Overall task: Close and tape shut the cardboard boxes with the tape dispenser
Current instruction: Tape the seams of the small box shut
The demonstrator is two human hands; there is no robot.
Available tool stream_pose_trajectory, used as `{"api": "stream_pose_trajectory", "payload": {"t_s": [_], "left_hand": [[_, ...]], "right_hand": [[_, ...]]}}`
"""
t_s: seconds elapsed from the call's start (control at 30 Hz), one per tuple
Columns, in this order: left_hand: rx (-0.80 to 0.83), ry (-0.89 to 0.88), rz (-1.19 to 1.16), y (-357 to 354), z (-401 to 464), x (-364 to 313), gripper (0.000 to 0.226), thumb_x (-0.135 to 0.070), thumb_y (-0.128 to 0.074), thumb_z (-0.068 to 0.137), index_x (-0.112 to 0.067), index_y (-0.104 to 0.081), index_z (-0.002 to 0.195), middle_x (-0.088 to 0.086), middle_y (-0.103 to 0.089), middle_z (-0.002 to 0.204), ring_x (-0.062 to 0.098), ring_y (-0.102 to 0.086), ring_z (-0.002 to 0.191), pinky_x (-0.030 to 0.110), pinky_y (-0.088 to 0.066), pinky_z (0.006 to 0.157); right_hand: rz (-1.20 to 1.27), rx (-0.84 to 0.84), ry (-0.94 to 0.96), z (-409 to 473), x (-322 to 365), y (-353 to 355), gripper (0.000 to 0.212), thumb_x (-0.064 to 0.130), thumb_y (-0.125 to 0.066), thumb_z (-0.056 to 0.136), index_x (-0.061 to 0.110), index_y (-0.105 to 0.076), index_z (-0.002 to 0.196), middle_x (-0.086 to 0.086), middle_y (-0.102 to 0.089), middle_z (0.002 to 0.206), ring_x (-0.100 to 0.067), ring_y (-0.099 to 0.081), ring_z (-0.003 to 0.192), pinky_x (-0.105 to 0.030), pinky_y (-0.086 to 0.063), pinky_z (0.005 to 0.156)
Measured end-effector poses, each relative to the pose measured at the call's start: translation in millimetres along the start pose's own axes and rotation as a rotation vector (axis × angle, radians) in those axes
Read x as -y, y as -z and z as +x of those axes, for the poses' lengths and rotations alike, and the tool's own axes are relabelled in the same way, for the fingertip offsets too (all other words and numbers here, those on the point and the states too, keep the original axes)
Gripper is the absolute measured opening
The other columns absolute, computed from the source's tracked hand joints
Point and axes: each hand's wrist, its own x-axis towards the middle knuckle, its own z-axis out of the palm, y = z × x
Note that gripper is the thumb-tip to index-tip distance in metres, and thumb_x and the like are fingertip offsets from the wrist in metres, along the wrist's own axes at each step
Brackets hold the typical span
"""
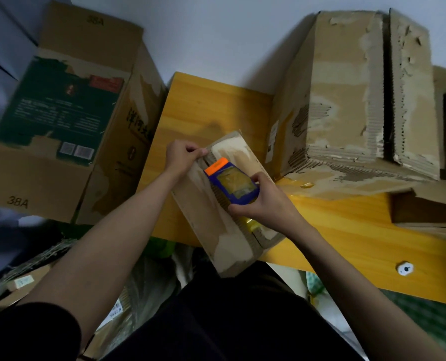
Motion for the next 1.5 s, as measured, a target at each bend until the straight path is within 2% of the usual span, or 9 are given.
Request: {"api": "stream_pose_trajectory", "payload": {"t_s": [0.1, 0.3, 0.57, 0.73, 0.93, 1.07, 1.17, 1.3, 1.5], "left_hand": [[0.001, 0.007, -0.007, -2, -1, -1, 0.026, -0.03, -0.078, 0.086, -0.005, -0.079, 0.08, 0.006, -0.074, 0.077, 0.014, -0.063, 0.071, 0.031, -0.045, 0.064], [-0.005, 0.031, -0.003, -2, 2, -1, 0.026, -0.028, -0.078, 0.086, -0.004, -0.076, 0.077, 0.009, -0.069, 0.074, 0.016, -0.057, 0.069, 0.028, -0.039, 0.062], [0.01, 0.01, -0.017, 0, 0, -5, 0.027, -0.027, -0.077, 0.089, 0.0, -0.077, 0.084, 0.005, -0.069, 0.08, 0.018, -0.063, 0.078, 0.032, -0.048, 0.072], [0.02, 0.01, -0.033, -1, 0, -4, 0.027, -0.027, -0.077, 0.088, 0.0, -0.076, 0.085, 0.007, -0.069, 0.081, 0.018, -0.061, 0.077, 0.035, -0.051, 0.072], [0.037, 0.043, -0.069, -4, -2, -2, 0.025, -0.028, -0.079, 0.086, -0.003, -0.077, 0.084, 0.01, -0.074, 0.084, 0.019, -0.064, 0.078, 0.037, -0.054, 0.075], [0.029, 0.047, -0.057, -4, -1, -1, 0.026, -0.029, -0.078, 0.087, -0.004, -0.077, 0.084, 0.014, -0.075, 0.088, 0.021, -0.065, 0.079, 0.044, -0.055, 0.08], [0.038, -0.07, 0.035, -3, -6, -2, 0.024, -0.032, -0.073, 0.091, -0.008, -0.076, 0.09, 0.008, -0.075, 0.091, 0.025, -0.068, 0.089, 0.043, -0.053, 0.085], [0.066, -0.285, 0.171, 2, -26, 3, 0.033, -0.029, -0.052, 0.105, -0.01, -0.063, 0.128, 0.009, -0.061, 0.127, 0.024, -0.058, 0.115, 0.037, -0.048, 0.097], [0.333, -0.672, 0.533, 9, -54, 12, 0.057, -0.037, -0.032, 0.108, -0.021, -0.02, 0.161, -0.006, -0.011, 0.169, 0.008, -0.003, 0.155, 0.036, -0.012, 0.123]], "right_hand": [[-0.052, -0.025, 0.023, -5, -1, -5, 0.063, 0.047, -0.084, 0.072, 0.02, -0.047, 0.115, 0.008, -0.059, 0.097, -0.004, -0.06, 0.083, -0.02, -0.049, 0.056], [-0.025, -0.045, 0.028, -29, -14, -8, 0.061, 0.051, -0.085, 0.07, 0.025, -0.052, 0.113, 0.014, -0.059, 0.091, 0.004, -0.057, 0.076, -0.009, -0.042, 0.05], [0.006, -0.052, -0.017, -79, -52, 8, 0.062, 0.041, -0.09, 0.067, 0.022, -0.054, 0.114, 0.011, -0.065, 0.085, 0.005, -0.063, 0.07, -0.014, -0.045, 0.052], [-0.019, -0.077, -0.004, -82, -50, -8, 0.068, 0.067, -0.075, 0.056, 0.028, -0.054, 0.108, 0.009, -0.068, 0.084, -0.015, -0.062, 0.089, -0.027, -0.053, 0.062], [-0.047, -0.094, -0.044, -80, -39, -13, 0.055, 0.054, -0.081, 0.065, 0.023, -0.058, 0.104, 0.007, -0.067, 0.085, -0.007, -0.065, 0.074, -0.033, -0.058, 0.062], [-0.024, -0.118, -0.051, -83, -40, -14, 0.051, 0.05, -0.082, 0.067, 0.025, -0.057, 0.105, 0.009, -0.065, 0.084, -0.005, -0.062, 0.074, -0.018, -0.048, 0.051], [0.028, -0.175, -0.043, -88, -48, -14, 0.049, 0.041, -0.086, 0.069, 0.022, -0.059, 0.105, 0.012, -0.064, 0.082, 0.001, -0.061, 0.072, -0.013, -0.044, 0.051], [0.05, -0.191, -0.047, -90, -51, -14, 0.046, 0.039, -0.087, 0.068, 0.019, -0.062, 0.102, 0.011, -0.065, 0.08, 0.006, -0.06, 0.073, -0.013, -0.044, 0.052], [0.1, -0.164, -0.014, -95, -46, -15, 0.034, 0.034, -0.087, 0.072, 0.029, -0.058, 0.089, 0.013, -0.064, 0.074, 0.012, -0.058, 0.066, -0.009, -0.041, 0.05]]}}
